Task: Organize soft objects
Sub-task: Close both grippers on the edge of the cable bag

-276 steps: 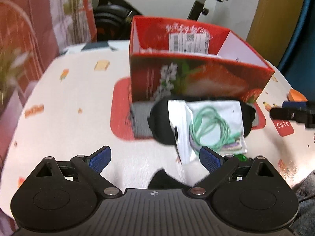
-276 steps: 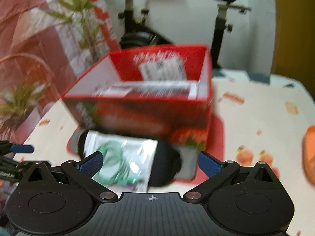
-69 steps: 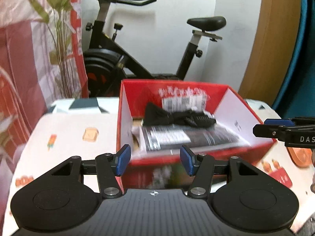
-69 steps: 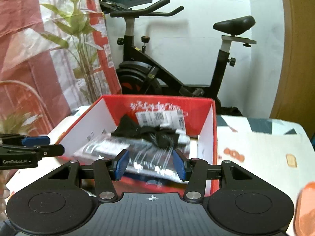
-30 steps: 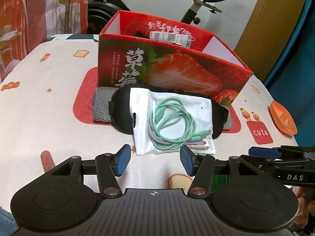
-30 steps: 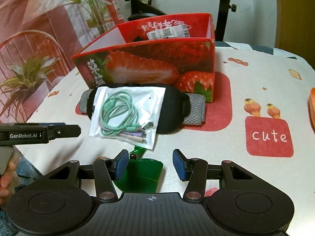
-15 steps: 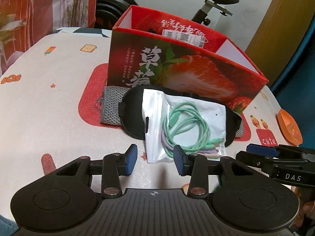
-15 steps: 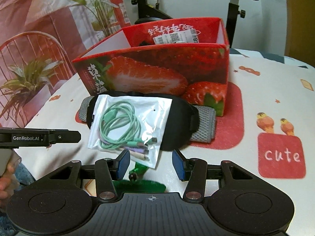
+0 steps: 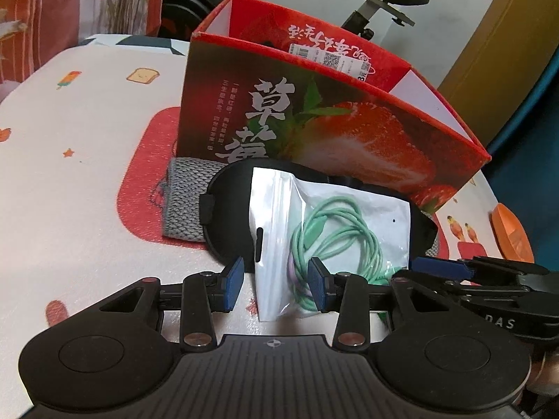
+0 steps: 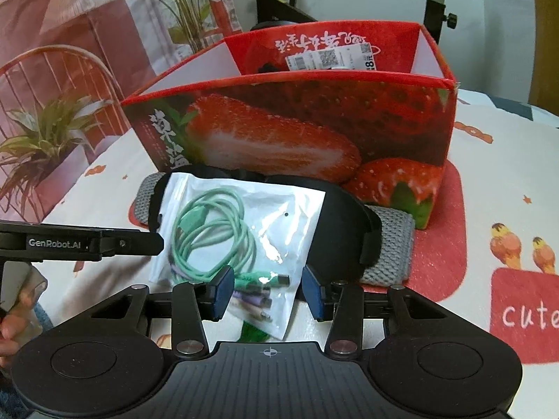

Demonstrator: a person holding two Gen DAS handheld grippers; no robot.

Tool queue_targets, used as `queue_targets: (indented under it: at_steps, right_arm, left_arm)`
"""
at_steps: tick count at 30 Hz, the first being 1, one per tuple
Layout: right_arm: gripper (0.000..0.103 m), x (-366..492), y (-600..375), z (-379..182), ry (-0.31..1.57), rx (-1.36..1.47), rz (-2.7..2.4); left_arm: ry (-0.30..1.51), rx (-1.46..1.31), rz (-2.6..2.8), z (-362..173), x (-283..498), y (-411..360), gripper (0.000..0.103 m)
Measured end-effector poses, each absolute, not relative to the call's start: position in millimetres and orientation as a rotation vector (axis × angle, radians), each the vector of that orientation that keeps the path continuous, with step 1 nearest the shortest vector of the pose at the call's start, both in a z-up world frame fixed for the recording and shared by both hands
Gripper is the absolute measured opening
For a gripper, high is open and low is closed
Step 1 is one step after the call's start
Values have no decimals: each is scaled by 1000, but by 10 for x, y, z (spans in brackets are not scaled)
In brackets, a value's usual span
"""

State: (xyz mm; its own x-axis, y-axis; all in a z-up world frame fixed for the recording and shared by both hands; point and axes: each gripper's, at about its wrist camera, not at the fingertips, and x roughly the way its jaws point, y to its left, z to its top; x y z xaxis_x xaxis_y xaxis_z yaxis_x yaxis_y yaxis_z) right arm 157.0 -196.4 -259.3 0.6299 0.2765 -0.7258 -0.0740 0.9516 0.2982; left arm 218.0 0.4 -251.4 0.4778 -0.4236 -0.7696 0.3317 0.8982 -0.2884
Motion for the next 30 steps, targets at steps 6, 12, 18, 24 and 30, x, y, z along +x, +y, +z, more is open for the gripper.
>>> queue_targets:
  at_steps: [6, 12, 18, 24, 30]
  right_arm:
    - [41, 1696, -1989, -2667, 890, 270, 193]
    - [43, 1780, -1987, -2715, 895, 282, 200]
    - [46, 1794, -1967, -2735, 891, 298, 208]
    - [46, 1785, -1951, -2732, 887, 322, 224]
    - [25, 1665, -1989, -2708, 852, 343, 205]
  left_arm:
    - [983, -120, -476, -2588, 2267, -12, 43]
    - [993, -133, -514, -2632, 2303, -35, 43]
    - [995, -144, -520, -2650, 2290, -62, 43]
    - [1006, -128, -554, -2646, 2228, -133, 41]
    - [983, -132, -558, -2613, 2175, -104, 22]
